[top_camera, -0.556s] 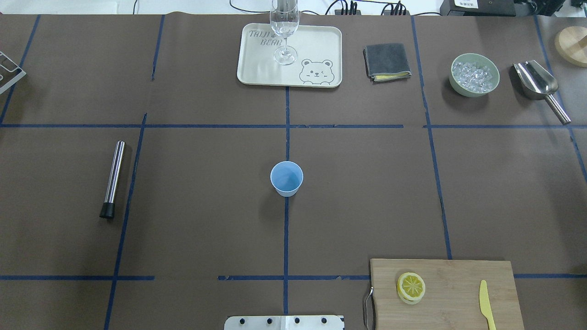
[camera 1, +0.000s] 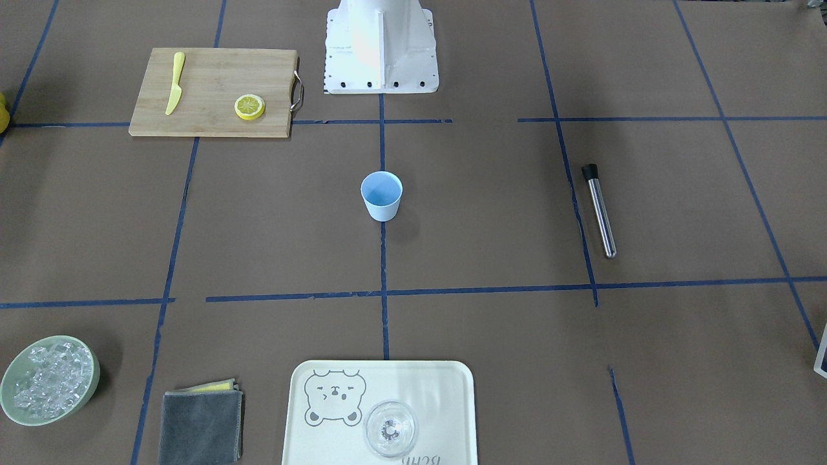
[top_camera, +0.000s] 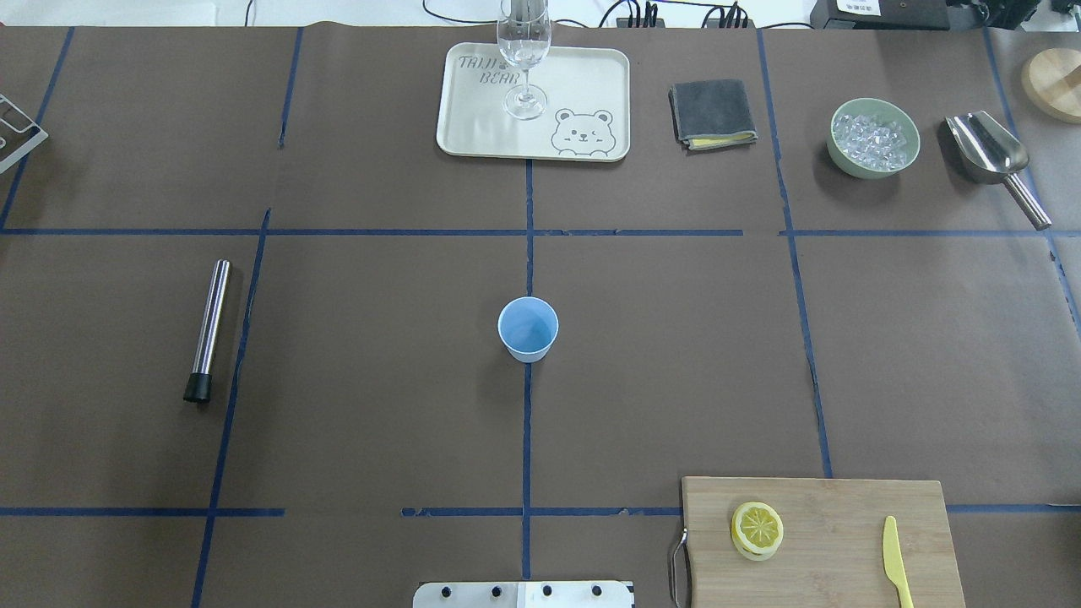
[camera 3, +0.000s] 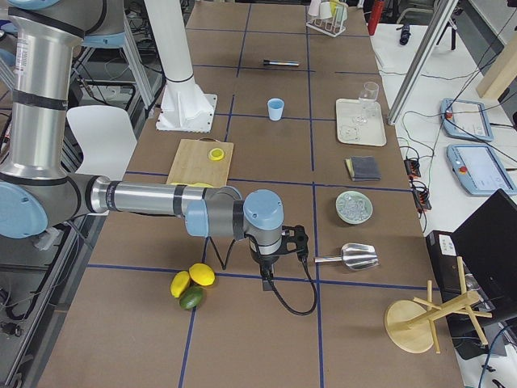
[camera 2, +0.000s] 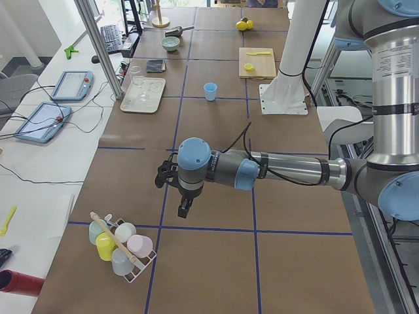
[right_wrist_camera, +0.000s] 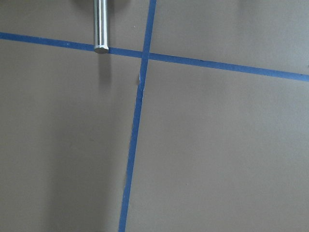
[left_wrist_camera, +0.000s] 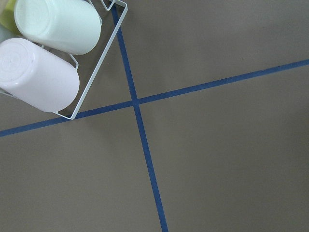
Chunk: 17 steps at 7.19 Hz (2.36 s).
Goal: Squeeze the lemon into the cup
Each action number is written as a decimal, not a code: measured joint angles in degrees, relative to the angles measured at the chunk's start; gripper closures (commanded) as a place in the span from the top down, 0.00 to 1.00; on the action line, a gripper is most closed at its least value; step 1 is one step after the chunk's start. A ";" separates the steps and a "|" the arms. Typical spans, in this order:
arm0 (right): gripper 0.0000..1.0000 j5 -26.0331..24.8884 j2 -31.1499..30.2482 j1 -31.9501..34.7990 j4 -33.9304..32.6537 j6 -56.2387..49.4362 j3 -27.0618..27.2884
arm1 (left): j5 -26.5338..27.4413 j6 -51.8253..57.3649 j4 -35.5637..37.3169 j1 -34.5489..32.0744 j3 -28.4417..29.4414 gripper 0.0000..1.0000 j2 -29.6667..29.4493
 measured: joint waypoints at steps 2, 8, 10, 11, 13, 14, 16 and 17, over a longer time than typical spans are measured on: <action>1.00 0.95 0.46 -0.14 2.16 0.44 0.85 | 0.21 -0.19 -0.56 0.00 -0.34 1.00 -1.24; 1.00 5.70 0.77 -2.79 23.51 12.04 4.91 | 0.17 0.08 -1.00 -0.14 0.06 1.00 -2.80; 1.00 0.44 0.25 -10.00 26.73 19.25 9.56 | 0.18 0.02 -1.19 -0.15 -0.37 1.00 -2.92; 1.00 -1.52 -0.96 -14.56 27.03 23.85 13.03 | 0.18 -0.02 -1.58 -0.15 -0.44 1.00 -2.93; 1.00 -10.04 -4.18 -27.43 27.09 36.75 20.56 | 0.18 -0.07 -2.81 -0.15 -0.44 1.00 -2.59; 1.00 -15.58 -5.20 -34.73 27.08 43.75 23.17 | 0.18 -0.04 -3.32 -0.14 -0.44 1.00 -2.40; 1.00 -27.09 -6.11 -49.30 27.07 56.87 27.21 | 0.18 -0.15 -4.58 -0.15 -0.41 1.00 -2.21; 1.00 -32.49 -6.23 -56.16 27.05 62.58 28.05 | 0.18 -0.22 -4.93 -0.17 -0.52 1.00 -2.19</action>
